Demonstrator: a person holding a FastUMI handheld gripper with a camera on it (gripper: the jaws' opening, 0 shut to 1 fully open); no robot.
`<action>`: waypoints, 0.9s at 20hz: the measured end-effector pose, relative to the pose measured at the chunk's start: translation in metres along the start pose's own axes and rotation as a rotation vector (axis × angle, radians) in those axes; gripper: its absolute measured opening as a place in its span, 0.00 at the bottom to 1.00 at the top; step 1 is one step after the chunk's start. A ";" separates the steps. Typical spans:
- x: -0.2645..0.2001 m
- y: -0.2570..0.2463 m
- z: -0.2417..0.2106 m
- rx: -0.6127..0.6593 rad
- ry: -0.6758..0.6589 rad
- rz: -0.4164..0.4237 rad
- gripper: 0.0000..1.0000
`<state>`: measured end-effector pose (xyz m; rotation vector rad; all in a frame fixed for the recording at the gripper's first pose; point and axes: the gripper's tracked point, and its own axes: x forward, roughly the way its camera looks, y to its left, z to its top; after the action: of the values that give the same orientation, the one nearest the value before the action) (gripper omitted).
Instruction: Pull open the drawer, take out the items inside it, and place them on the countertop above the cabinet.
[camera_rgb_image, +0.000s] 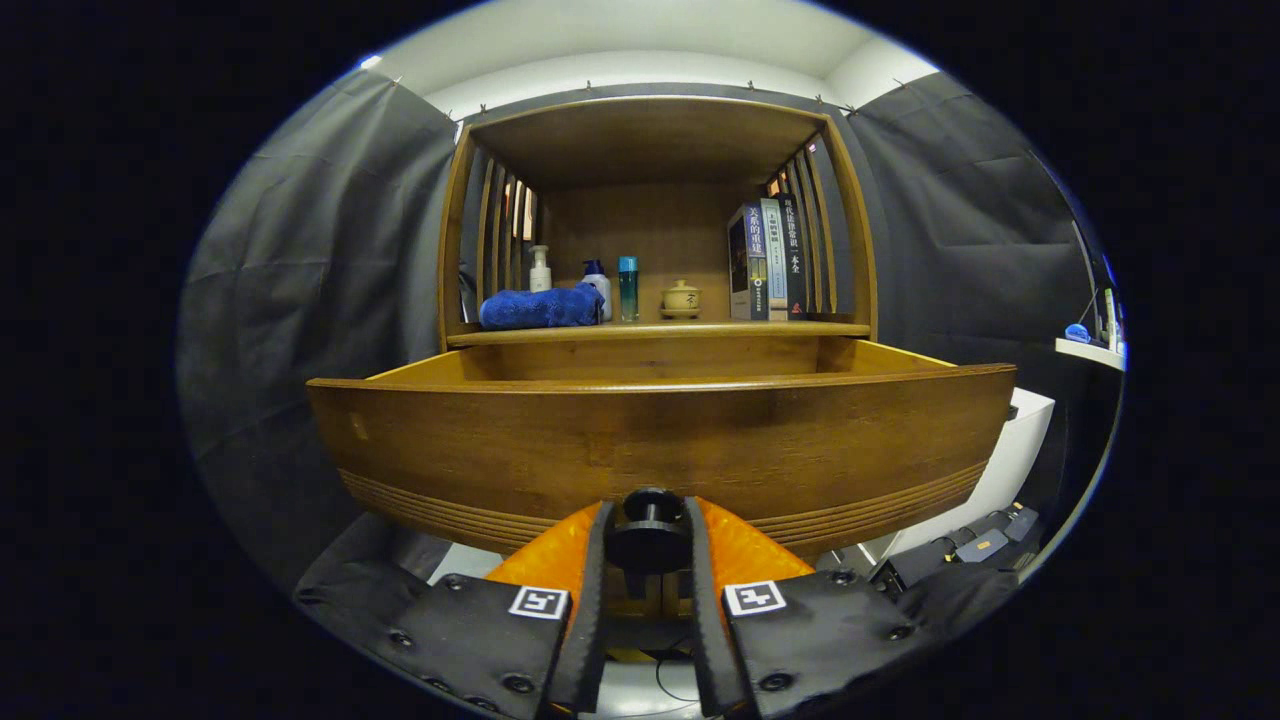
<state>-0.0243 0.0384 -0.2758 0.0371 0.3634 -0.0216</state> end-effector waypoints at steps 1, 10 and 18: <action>-0.002 -0.001 0.003 -0.002 -0.012 -0.006 0.47; -0.025 0.006 0.069 -0.017 -0.104 0.022 0.80; 0.047 -0.012 0.211 -0.124 -0.015 0.032 0.98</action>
<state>0.0942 0.0169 -0.0959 -0.0794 0.3487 0.0320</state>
